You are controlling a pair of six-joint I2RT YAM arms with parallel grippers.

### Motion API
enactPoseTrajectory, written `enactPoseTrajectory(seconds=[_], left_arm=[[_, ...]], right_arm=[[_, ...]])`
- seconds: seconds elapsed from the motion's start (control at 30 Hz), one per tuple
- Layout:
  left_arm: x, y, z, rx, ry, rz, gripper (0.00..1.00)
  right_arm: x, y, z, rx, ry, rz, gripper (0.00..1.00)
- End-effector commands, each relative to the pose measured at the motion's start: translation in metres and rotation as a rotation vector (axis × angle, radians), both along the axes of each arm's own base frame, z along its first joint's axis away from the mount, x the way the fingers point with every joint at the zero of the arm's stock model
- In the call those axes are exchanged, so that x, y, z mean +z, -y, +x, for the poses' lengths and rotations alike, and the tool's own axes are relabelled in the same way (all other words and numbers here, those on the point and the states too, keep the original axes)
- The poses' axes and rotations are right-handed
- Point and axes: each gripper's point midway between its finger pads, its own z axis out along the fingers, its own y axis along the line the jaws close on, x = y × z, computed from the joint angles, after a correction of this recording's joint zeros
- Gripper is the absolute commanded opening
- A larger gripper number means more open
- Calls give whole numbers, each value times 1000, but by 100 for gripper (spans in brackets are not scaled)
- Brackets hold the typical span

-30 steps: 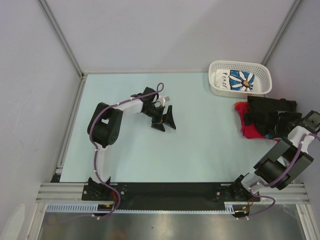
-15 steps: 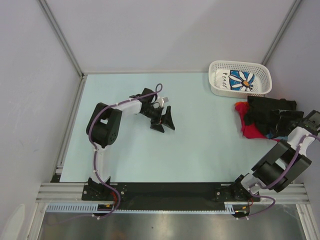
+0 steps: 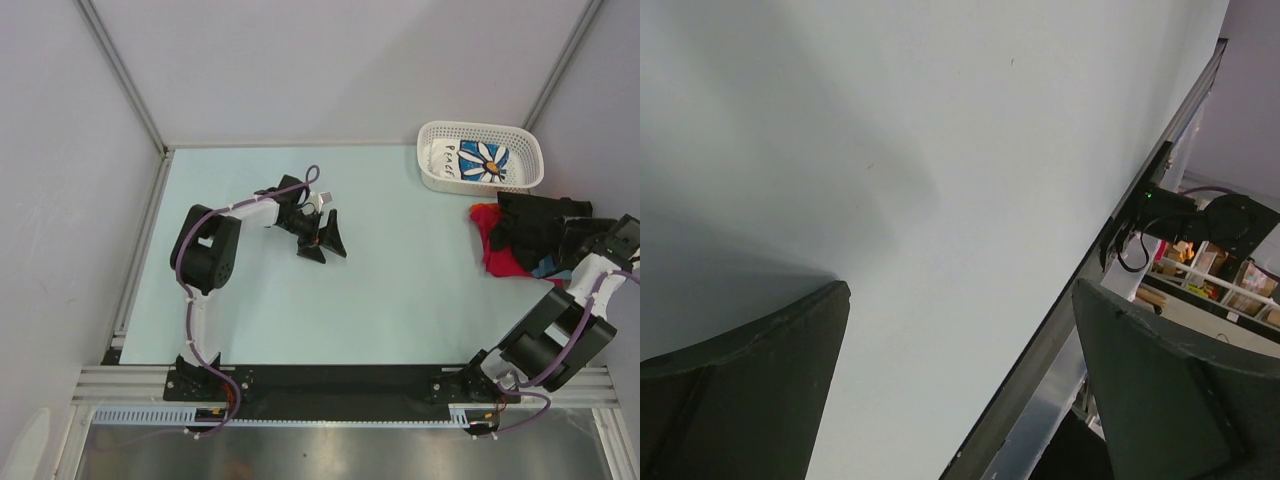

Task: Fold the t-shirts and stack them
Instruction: Move the tshirt to the center of the board

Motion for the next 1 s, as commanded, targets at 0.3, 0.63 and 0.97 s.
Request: enactPoseTrajectory(seconds=[0.3,0.63,0.97], left_arm=[[21,-3,7,-33,101,-14,100],[25,-11,15,-18,128,23,100],[36,-14,13,-12,183,45,100]], right_arm=[[25,8,98,109,113,-214,0],[167,-40,125,223,233,-469,0],[260,-154,135,446,463,-506,0]])
